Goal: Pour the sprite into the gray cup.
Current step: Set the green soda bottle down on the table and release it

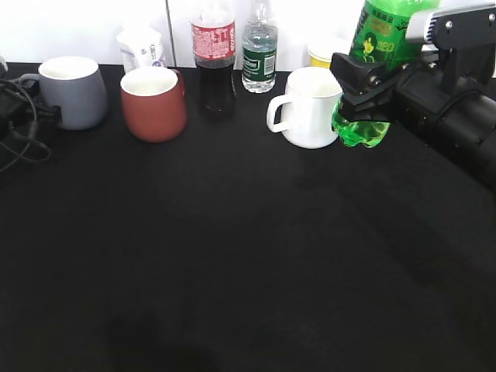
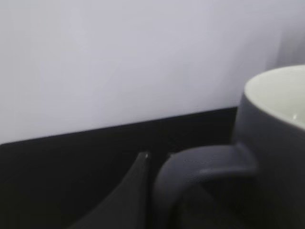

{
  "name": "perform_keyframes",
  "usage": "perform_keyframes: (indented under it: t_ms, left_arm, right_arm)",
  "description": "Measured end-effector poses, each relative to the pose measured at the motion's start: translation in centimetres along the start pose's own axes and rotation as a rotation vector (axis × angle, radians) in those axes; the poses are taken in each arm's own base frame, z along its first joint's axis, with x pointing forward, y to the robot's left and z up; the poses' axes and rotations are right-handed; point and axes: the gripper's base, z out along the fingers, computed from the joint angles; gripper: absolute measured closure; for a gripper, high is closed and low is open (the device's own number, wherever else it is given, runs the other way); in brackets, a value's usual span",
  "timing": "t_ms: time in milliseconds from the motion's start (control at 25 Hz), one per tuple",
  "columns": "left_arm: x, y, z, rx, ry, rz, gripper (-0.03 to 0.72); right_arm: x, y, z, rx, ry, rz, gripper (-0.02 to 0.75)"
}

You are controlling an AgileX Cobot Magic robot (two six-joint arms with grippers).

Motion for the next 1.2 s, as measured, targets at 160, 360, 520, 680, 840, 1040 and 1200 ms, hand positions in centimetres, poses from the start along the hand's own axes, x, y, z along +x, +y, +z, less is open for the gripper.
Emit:
perform_keyframes:
  t_ms: [160, 360, 520, 680, 840, 1040, 1200]
  left_arm:
    - [0.1, 0.0, 0.0, -0.003, 0.022, -0.013, 0.559]
    - [0.3, -0.1, -1.6, -0.007, 0.069, -0.024, 0.407]
    - [-1.9, -0.3, -5.9, -0.011, 0.104, -0.027, 0.379]
    - [-6.2, -2.2, -11.8, 0.034, 0.169, -0.006, 0.376]
    - [-11.4, -7.4, -15.3, 0.210, 0.150, 0.047, 0.376]
    - [-12.5, -13.1, -19.1, 0.429, 0.266, 0.072, 0.375]
    - [-12.4, -14.8, -20.0, 0.480, 0.298, 0.023, 0.375]
  right_arm:
    - [0.0, 0.0, 0.0, 0.000, 0.000, 0.001, 0.290]
    - [-0.1, 0.0, 0.0, 0.004, -0.011, 0.005, 0.290]
    - [0.0, -0.1, 0.0, 0.007, 0.001, 0.000, 0.290]
    - [0.4, -1.7, -0.1, 0.104, 0.045, 0.040, 0.290]
    - [-0.4, -6.4, -1.1, 0.261, 0.019, 0.040, 0.290]
    - [-1.6, -10.7, -2.8, 0.418, -0.009, -0.031, 0.290]
    - [1.2, -13.2, -2.5, 0.490, 0.018, -0.032, 0.290]
